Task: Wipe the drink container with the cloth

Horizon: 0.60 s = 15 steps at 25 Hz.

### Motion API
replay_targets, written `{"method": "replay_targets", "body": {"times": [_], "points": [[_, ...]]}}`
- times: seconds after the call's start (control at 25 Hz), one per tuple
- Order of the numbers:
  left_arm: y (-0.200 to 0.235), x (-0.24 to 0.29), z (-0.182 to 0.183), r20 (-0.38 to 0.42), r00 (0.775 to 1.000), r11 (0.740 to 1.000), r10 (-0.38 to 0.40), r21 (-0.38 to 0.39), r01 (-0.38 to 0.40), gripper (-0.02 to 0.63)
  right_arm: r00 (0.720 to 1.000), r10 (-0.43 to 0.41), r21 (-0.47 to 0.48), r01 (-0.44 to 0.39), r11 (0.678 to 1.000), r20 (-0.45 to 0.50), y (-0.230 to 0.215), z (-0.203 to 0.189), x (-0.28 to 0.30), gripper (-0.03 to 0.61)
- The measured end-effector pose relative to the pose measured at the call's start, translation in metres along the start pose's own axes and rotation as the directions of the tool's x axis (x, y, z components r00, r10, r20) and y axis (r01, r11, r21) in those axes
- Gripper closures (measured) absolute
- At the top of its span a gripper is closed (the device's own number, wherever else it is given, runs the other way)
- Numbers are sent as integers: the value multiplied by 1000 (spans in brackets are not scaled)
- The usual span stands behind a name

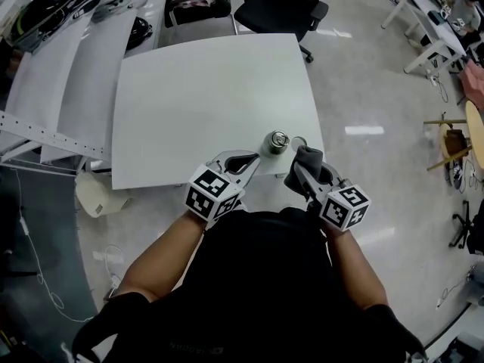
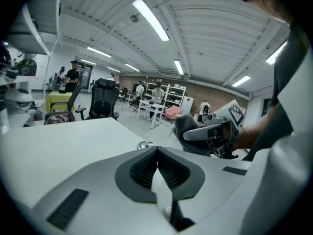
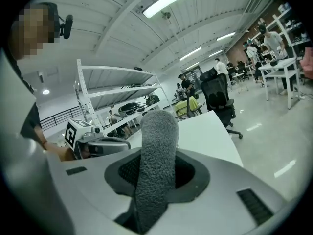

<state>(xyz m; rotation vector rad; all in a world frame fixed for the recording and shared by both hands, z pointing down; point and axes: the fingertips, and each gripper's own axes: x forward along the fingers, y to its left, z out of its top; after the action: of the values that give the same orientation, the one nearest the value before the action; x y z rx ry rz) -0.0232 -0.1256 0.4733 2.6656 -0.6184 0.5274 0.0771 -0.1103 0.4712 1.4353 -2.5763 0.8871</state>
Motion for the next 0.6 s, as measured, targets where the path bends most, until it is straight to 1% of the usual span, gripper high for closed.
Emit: {"method": "replay_targets", "body": {"times": [0.08, 0.12, 0.24, 0.32, 0.36, 0.4, 0.48, 0.6], "points": [[-7, 0, -1, -8, 999, 999, 33, 4, -33, 597, 1000, 14, -27, -14, 1000, 5, 1, 6, -6, 466], [-11, 1, -3, -16, 999, 999, 45, -10, -45, 597, 1000, 25, -34, -25, 999, 5, 2, 8, -9, 468], [-21, 7, -15, -43, 997, 991, 69, -110, -74, 597, 998, 70, -36, -70, 997, -6, 4, 11, -15, 468], [-32, 12, -21, -40, 995, 981, 86, -171, -92, 598, 993, 113, -36, -115, 993, -34, 8, 8, -23, 468], [-40, 14, -20, -30, 995, 977, 94, -189, -98, 597, 989, 141, -42, -143, 989, -52, 10, 5, -28, 468], [-49, 15, -19, -17, 995, 975, 103, -196, -104, 597, 984, 166, -55, -170, 984, -71, 12, 2, -35, 468], [-68, 20, -12, 9, 992, 976, 124, -183, -120, 597, 975, 196, -86, -204, 975, -101, 13, -2, -50, 468], [-92, 25, -3, 24, 980, 970, 195, -155, -189, 597, 967, 227, -82, -237, 968, -116, 8, -6, -76, 467]]}}
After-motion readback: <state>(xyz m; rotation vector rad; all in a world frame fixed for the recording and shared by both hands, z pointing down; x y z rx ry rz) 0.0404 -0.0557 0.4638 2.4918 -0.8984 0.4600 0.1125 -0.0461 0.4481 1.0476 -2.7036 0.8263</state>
